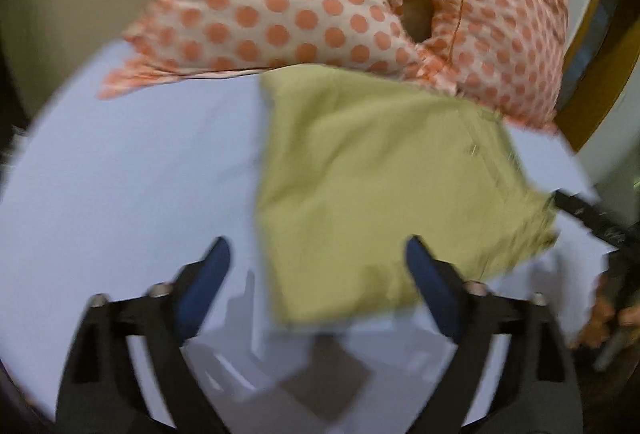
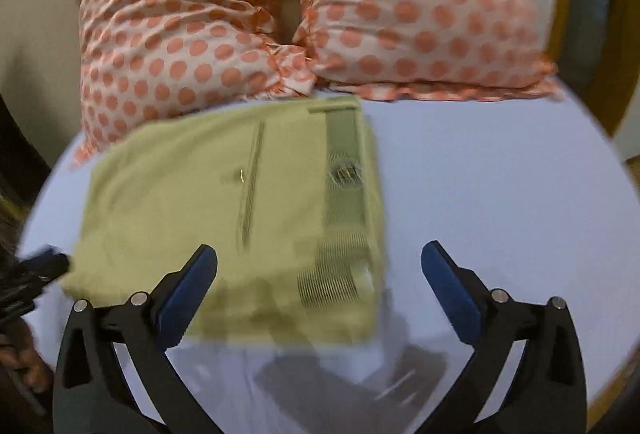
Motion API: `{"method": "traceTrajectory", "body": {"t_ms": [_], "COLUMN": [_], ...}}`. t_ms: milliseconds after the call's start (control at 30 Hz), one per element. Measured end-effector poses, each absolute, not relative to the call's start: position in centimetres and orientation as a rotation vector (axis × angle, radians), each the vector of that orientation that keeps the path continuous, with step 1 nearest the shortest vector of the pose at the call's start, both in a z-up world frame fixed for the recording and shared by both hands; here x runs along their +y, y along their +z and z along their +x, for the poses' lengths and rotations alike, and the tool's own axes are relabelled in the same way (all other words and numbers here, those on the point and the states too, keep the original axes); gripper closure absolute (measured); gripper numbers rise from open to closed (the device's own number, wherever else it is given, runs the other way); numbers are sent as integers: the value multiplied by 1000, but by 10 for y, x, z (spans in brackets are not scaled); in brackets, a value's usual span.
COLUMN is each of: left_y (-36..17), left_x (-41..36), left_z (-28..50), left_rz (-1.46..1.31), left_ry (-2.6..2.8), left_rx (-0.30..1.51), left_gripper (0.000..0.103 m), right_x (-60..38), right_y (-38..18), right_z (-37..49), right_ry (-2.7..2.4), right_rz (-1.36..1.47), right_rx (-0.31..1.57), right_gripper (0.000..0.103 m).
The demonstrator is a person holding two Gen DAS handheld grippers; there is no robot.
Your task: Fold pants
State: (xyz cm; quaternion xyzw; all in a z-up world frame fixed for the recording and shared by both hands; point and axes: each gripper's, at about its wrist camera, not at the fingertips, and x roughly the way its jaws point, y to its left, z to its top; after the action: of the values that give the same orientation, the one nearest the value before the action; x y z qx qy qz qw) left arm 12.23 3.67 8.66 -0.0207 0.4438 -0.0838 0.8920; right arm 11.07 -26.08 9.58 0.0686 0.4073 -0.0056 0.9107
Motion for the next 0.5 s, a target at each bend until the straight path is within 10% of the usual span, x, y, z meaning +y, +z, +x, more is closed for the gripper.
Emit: {"method": "traceTrajectory", "body": {"t_ms": [500], "left_y": [39], "left_x": [4], "left_z": [39], "left_rz": [92], "left_ry": [-134], "left_rx": [930], "left_gripper": [2], "right_x": [-210], "right_y": [29], "right_z": [65], "right_ry": [-13], "right_rz": [54], "right_rx": [902], "right_gripper": [1]}}
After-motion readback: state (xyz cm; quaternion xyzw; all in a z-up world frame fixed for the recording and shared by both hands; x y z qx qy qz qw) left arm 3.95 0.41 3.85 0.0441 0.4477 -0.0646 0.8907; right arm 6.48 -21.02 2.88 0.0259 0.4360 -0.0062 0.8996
